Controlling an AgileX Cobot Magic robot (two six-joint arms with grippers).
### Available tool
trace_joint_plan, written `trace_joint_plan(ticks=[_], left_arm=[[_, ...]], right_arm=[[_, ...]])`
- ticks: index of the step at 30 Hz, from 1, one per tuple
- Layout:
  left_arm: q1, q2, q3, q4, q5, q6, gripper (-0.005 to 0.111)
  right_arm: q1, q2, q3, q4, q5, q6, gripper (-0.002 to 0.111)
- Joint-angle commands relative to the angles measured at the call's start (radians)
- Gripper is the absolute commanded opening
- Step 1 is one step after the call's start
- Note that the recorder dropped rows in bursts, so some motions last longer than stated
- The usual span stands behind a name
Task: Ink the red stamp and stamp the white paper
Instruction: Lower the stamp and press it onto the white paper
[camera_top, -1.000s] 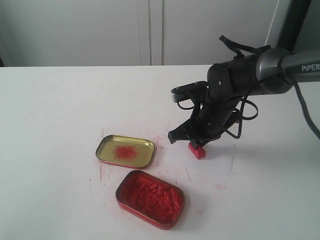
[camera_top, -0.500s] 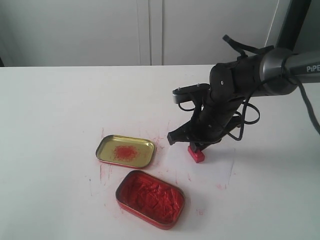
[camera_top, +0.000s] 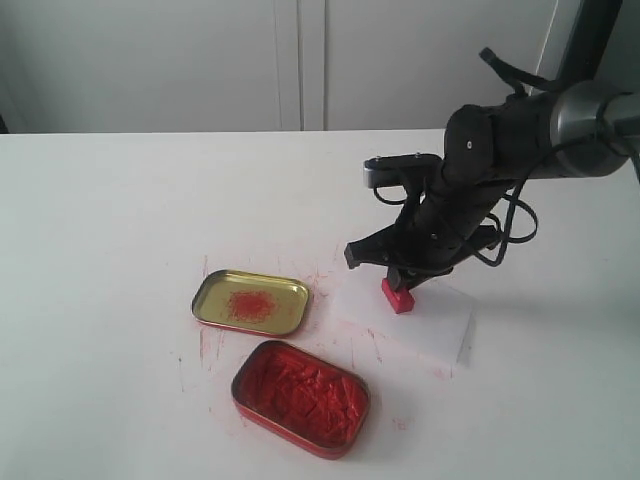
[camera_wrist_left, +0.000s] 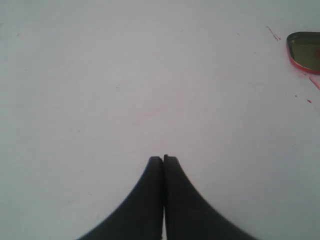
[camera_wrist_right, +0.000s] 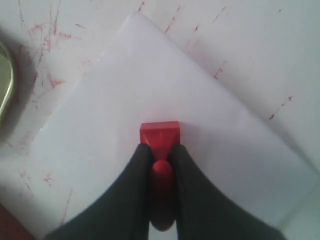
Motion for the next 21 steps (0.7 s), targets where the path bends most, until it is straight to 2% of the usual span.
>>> trace_joint_plan(ticks=[1,21], left_arm=[[0.001,-0.004,0.007,0.001,0.009,-0.001,0.0],[0.001,-0.004,0.007,0.001,0.009,-0.001,0.0]], right_arm=[[-0.039,-0.013,0.003,0.107,-0.004,-0.093,0.0],[-0.093,0.052,0.003,0.27,0.028,-0.233,0.0]])
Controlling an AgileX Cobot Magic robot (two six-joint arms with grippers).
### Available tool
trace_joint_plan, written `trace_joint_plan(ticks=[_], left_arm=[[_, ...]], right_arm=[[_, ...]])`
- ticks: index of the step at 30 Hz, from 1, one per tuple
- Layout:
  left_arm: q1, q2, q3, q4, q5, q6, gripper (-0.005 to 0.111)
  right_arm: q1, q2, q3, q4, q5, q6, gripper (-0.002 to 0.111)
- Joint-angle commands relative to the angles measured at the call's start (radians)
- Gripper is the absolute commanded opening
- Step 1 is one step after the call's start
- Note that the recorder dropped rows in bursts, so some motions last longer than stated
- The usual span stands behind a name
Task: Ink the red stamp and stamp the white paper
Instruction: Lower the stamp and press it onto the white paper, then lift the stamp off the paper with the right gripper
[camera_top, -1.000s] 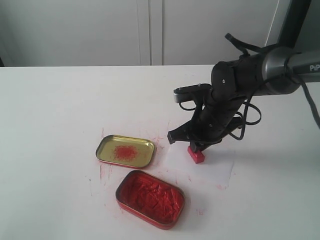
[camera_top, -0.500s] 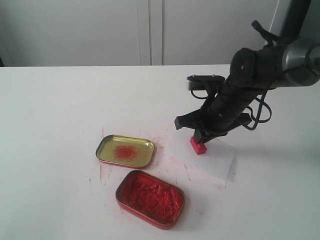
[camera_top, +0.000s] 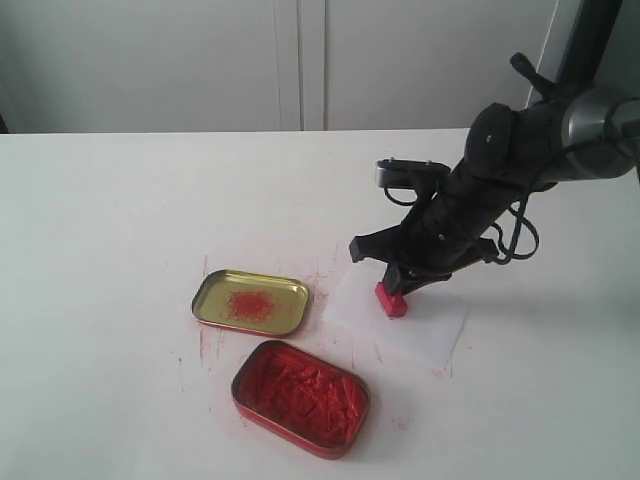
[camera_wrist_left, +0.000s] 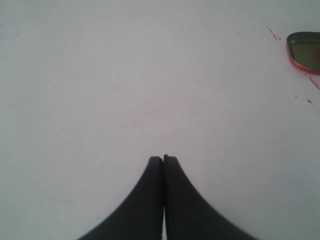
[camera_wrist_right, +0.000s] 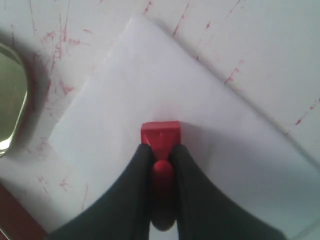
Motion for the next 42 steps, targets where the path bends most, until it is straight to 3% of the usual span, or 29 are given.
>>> trace_joint_plan(ticks=[1,31,35,42], left_arm=[[0.001,-0.004,0.007,0.001,0.009,-0.001,0.0],[0.001,-0.004,0.007,0.001,0.009,-0.001,0.0],[0.001,-0.004,0.007,0.001,0.009,-0.001,0.0],[0.001,-0.004,0.007,0.001,0.009,-0.001,0.0]], right_arm=[[-0.025,0.02,0.003,0.041,0.021,-0.054,0.0],[-0.025,-0.104,0.003,0.075,0.028,-0.067,0.0],[-0.025,-0.105,0.003,0.181,0.032,-0.132,0.0],[-0.025,-0.072,0.001,0.575,-0.049,-0.331,0.0]])
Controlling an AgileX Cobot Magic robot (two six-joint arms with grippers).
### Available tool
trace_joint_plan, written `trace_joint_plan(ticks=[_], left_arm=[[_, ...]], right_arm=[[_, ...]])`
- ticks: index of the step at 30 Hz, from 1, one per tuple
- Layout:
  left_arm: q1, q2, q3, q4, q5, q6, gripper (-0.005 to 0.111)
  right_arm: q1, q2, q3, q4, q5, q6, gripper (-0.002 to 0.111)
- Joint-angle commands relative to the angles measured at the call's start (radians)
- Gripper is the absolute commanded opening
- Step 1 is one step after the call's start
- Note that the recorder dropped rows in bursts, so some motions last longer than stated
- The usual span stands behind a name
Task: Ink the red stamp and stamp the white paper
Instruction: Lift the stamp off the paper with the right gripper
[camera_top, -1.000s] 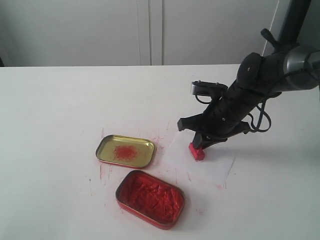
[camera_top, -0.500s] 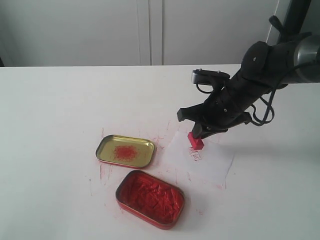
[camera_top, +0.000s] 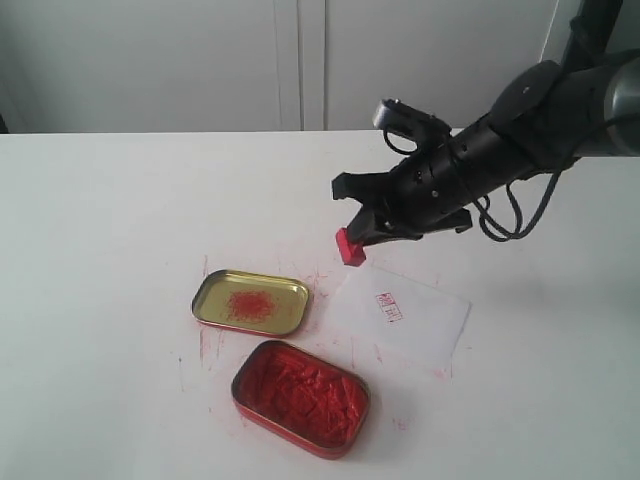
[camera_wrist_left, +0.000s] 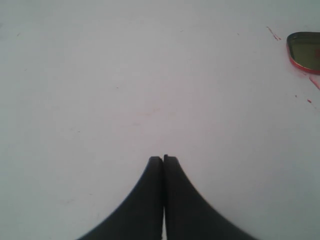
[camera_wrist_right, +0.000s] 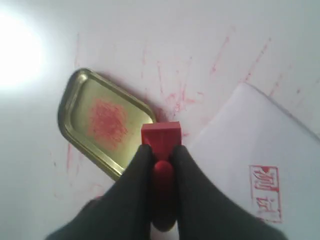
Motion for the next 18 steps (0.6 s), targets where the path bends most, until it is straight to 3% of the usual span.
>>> trace_joint_plan(ticks=[1,11,18], left_arm=[[0.001,-0.004,0.007,0.001,0.009,-0.001,0.0],[0.001,-0.004,0.007,0.001,0.009,-0.001,0.0],[0.001,-0.004,0.007,0.001,0.009,-0.001,0.0]], right_arm=[[-0.004,0.037,0.001,0.207,-0.054,-0.081,0.0],[0.008,0.148,-0.001,0.702,-0.061,-0.36,0.0],[0.032,0.22,-0.007,0.856,-0.094,-0.453,0.0]])
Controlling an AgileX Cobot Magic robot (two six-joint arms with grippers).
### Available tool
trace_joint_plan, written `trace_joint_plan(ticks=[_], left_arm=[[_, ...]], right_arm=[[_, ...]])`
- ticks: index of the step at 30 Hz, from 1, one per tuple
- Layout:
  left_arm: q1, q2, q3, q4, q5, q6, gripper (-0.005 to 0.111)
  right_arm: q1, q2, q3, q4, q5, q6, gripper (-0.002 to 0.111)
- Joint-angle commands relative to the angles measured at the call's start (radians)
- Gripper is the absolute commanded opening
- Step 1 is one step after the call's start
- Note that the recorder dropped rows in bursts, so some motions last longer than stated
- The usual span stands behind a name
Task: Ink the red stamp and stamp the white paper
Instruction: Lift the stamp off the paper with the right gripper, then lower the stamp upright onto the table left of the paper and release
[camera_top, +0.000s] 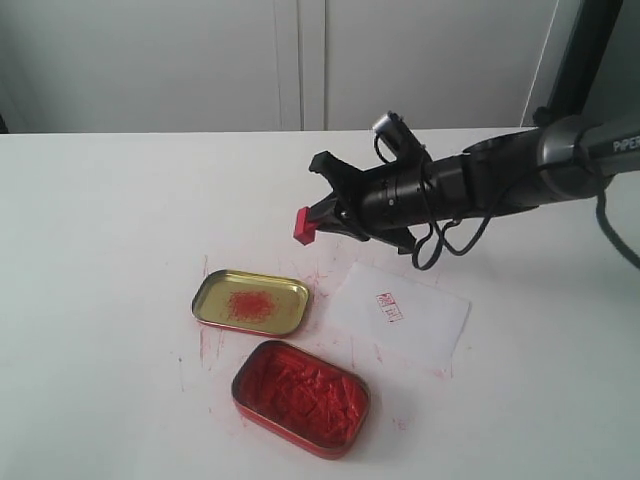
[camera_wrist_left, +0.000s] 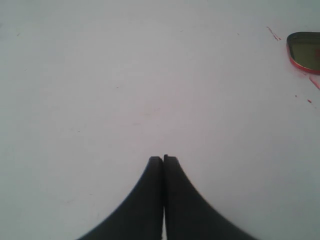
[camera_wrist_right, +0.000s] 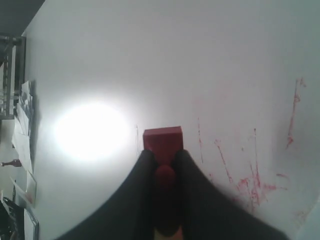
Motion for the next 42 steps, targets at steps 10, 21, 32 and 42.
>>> trace_joint_plan(ticks=[10,21,32,42], left_arm=[[0.001,-0.004,0.007,0.001,0.009,-0.001,0.0],[0.001,-0.004,0.007,0.001,0.009,-0.001,0.0],[0.001,-0.004,0.007,0.001,0.009,-0.001,0.0],[0.001,-0.004,0.007,0.001,0.009,-0.001,0.0]], right_arm=[[0.029,0.12,-0.073,0.137,-0.031,-0.113,0.0],[0.029,0.151,-0.073,0.137,-0.059,-0.113,0.0],[0.029,0.15,-0.067,0.137,-0.095,-0.075,0.018],[0.029,0.15,-0.067,0.137,-0.088,-0.003,0.041]])
